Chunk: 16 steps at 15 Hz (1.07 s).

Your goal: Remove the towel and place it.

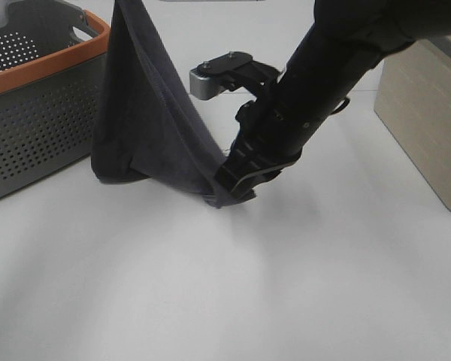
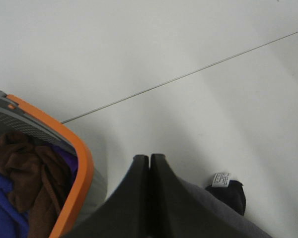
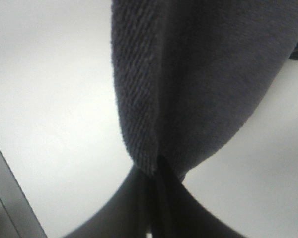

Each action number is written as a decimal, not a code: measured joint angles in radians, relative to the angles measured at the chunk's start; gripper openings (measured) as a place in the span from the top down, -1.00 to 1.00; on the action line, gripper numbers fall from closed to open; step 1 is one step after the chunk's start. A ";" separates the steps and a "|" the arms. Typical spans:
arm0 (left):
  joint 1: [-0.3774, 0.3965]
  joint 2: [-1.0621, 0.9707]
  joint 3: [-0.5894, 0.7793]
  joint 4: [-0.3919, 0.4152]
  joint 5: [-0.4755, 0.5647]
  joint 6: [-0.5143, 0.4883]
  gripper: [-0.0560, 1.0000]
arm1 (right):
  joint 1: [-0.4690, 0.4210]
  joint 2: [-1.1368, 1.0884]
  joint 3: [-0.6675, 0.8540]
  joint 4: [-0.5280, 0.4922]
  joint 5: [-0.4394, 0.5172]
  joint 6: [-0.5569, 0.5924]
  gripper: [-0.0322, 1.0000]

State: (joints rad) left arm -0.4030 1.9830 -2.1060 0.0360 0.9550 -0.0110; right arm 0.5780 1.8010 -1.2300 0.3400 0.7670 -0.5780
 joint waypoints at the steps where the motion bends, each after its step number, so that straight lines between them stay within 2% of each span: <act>1: 0.000 0.000 0.000 -0.022 -0.011 0.000 0.89 | -0.011 -0.010 -0.044 -0.089 0.069 0.010 0.90; 4: 0.000 0.000 0.000 -0.071 -0.040 0.001 0.89 | -0.059 -0.014 -0.226 -0.277 0.263 -0.007 0.90; 6: 0.000 0.000 0.000 -0.097 -0.068 -0.007 0.89 | -0.126 -0.016 -0.347 -0.328 0.338 -0.090 0.90; 7: 0.000 0.000 0.000 -0.106 -0.084 -0.026 0.89 | -0.168 -0.017 -0.409 -0.340 0.365 -0.174 0.90; 9: 0.000 0.000 0.002 -0.116 -0.129 -0.059 0.89 | -0.220 -0.018 -0.483 -0.347 0.371 -0.293 0.90; 10: 0.000 0.000 0.009 -0.116 -0.171 -0.089 0.89 | -0.255 -0.019 -0.523 -0.349 0.343 -0.345 0.90; 11: 0.000 -0.004 0.047 -0.116 -0.273 -0.144 0.89 | -0.307 -0.019 -0.558 -0.349 0.233 -0.382 0.90; 13: 0.000 -0.005 0.087 -0.117 -0.357 -0.158 0.89 | -0.337 -0.018 -0.560 -0.349 0.130 -0.398 0.90; 16: 0.000 -0.006 0.196 -0.120 -0.594 -0.176 0.89 | -0.389 0.019 -0.560 -0.368 -0.121 -0.400 0.90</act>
State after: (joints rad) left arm -0.4030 1.9770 -1.9100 -0.0840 0.3610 -0.1870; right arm 0.1890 1.8200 -1.7900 -0.0280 0.6460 -0.9780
